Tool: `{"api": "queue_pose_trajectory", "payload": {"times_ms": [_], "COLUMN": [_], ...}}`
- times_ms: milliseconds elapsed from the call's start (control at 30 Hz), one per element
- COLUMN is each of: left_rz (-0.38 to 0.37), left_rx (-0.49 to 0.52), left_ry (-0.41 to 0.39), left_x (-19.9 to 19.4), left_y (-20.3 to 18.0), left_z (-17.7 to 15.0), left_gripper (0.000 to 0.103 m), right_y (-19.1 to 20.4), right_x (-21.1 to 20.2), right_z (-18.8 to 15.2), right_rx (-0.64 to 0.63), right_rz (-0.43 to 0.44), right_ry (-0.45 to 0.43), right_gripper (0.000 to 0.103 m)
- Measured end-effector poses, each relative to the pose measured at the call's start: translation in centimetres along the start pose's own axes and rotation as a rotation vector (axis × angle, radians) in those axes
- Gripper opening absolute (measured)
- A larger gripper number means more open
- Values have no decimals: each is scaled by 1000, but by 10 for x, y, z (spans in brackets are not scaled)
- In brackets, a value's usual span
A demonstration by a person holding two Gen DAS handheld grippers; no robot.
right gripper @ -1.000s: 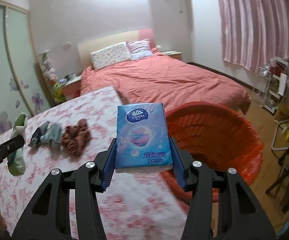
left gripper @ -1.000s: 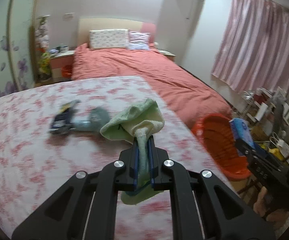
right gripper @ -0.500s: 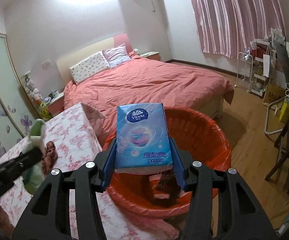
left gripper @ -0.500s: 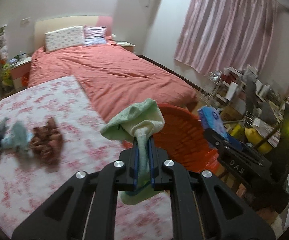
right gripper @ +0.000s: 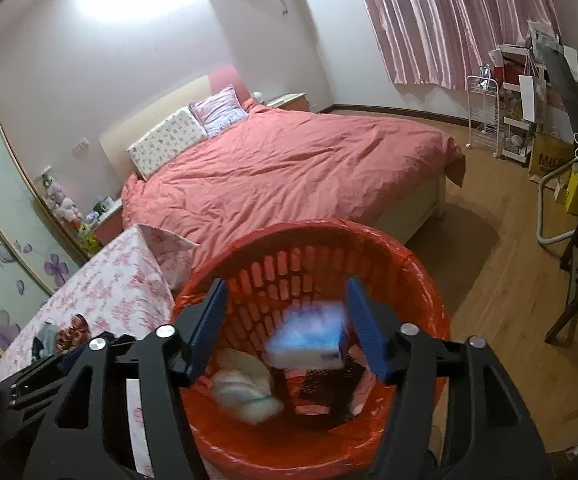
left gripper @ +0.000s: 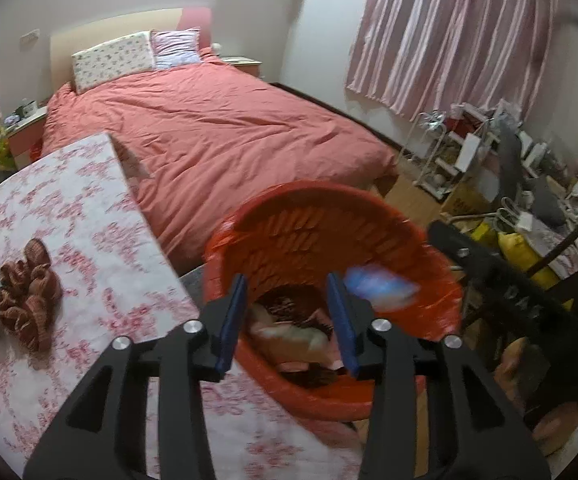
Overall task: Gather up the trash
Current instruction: 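Drop the tissue pack and cloth into the orange basket, opening both tools, then grasp the brown plaid scrunchie with the right tool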
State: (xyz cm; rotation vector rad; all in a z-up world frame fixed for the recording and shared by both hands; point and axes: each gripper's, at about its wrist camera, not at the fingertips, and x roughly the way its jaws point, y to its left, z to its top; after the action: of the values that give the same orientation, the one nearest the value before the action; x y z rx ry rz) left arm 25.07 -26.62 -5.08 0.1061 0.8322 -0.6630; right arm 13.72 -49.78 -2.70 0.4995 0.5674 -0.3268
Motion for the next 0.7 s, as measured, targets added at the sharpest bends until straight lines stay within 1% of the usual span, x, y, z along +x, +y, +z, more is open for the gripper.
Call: {"api": "queue_pose_trajectory", "payload": {"times_ms": [67, 133, 167, 233, 333, 500, 633, 700], "left_rz": [38, 88, 106, 146, 202, 281, 369, 417], "left_rx": [-4, -4, -2, 4, 8, -20, -73, -108], "left_ry": [0, -10, -16, -31, -50, -60, -61, -54], "left_x": [0, -4, -7, -14, -28, -47, -64, -73], "left_y": [8, 18, 22, 31, 44, 77, 113, 138], "left_z": [-3, -7, -9, -14, -22, -37, -51, -59], "left_gripper": [51, 61, 64, 73, 80, 84, 84, 84], "right_y": [-2, -3, -1, 2, 10, 39, 67, 87], "right_x": [0, 1, 1, 1, -1, -2, 1, 4], "right_z": [-2, -2, -4, -3, -4, -11, -21, -27], "right_rx": [2, 2, -6, -22, -52, -111, -160, -197], "right_rz": [-11, -19, -28, -40, -49, -33, -3, 17], "right_ry": [7, 15, 17, 17, 18, 44, 68, 87], "right_gripper": [65, 67, 68, 70, 73, 73, 73, 73]}}
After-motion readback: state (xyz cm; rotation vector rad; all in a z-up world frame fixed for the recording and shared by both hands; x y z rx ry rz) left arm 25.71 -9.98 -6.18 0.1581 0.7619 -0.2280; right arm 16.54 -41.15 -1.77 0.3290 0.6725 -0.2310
